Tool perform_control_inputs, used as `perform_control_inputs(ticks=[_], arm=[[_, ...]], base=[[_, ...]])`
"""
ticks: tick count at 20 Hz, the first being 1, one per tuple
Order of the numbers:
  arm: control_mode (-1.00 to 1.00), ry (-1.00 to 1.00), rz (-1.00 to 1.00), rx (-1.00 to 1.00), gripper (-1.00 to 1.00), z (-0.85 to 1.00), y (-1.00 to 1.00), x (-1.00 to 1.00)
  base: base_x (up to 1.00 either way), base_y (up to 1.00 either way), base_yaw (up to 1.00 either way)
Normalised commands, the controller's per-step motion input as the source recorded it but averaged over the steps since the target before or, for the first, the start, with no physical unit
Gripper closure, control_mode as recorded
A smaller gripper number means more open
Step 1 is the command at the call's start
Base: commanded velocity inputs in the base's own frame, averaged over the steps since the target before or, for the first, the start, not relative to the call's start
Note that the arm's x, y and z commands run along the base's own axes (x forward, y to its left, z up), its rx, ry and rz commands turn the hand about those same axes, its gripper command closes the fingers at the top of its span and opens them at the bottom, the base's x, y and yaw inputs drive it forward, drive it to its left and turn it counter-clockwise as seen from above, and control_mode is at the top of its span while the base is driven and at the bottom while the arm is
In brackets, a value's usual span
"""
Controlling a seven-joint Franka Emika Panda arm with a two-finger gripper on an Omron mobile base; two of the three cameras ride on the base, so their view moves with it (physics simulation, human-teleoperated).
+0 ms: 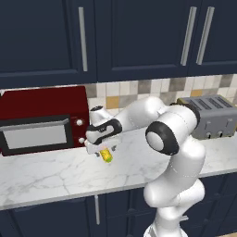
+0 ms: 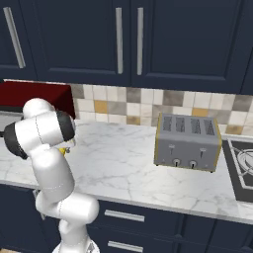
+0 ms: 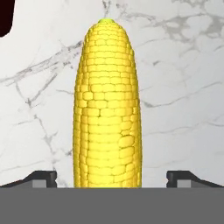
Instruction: Place the corn in the correct fridge rack based on whether it is a fruit or vegetable. Finally, close the fridge door.
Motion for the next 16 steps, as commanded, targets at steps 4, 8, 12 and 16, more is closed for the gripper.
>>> perform_control_inputs(ticks=[4,8,12,16], arm=[[-1.00,0.05,0.00,0.04,-1.00,-0.33,0.00,0.24],[-1.00,0.04,0.00,0.01,1.00,-0.35,0.00,0.02],[-1.00,-0.14,-0.01,0.02,1.00,-0.06,-0.24,-0.39],[-1.00,-0.25,-0.07,0.07,1.00,0.11,-0.90,-1.00]], base=[[0.00,0.00,0.00],[0.00,0.00,0.00],[0.00,0.00,0.00],[0.00,0.00,0.00]])
